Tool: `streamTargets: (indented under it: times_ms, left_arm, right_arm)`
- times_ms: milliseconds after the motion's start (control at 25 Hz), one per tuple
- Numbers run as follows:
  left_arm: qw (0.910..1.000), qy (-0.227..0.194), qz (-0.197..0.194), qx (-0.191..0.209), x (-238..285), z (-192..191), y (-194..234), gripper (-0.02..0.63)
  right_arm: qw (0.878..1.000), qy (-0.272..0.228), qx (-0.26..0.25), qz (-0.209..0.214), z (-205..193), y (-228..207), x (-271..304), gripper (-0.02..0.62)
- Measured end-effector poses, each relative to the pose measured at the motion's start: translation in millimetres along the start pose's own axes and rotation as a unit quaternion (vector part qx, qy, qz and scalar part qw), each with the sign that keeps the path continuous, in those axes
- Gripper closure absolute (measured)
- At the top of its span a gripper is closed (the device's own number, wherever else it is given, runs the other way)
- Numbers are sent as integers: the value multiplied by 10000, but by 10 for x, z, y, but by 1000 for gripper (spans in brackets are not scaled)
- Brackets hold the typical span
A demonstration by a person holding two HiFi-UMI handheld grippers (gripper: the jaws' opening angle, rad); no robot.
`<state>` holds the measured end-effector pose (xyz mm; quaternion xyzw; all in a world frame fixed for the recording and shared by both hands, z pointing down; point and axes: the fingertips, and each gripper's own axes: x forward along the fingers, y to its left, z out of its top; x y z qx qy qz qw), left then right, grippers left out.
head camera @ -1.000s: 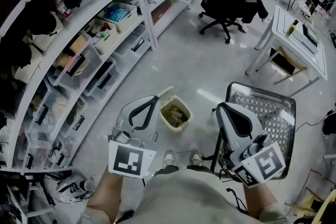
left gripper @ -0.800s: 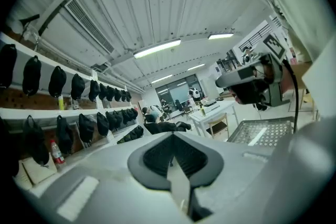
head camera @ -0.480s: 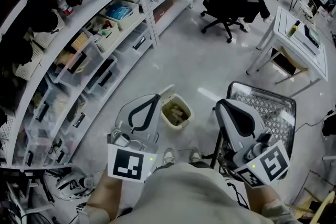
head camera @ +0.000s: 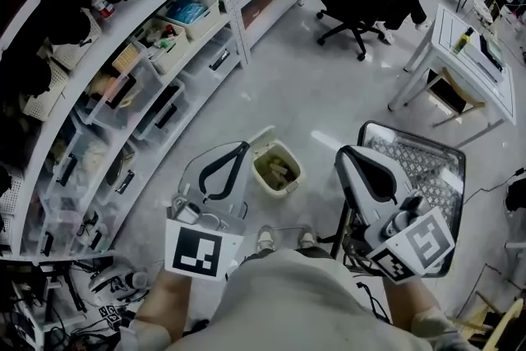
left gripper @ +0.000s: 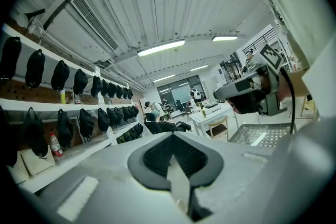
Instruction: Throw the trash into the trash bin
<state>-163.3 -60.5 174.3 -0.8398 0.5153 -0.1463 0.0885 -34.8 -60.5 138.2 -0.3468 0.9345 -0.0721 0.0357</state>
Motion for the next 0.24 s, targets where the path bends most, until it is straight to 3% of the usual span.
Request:
streamTargets:
  times_ms: [80, 240]
  left_arm:
    - [10000, -1, -1, -43, 0, 0, -9, 604]
    - [10000, -27, -45, -34, -25, 18, -64, 604]
  right_arm:
    - [10000, 34, 56, -15, -20, -19, -6, 591]
    - [9993, 175, -302, -140, -70, 6, -50, 591]
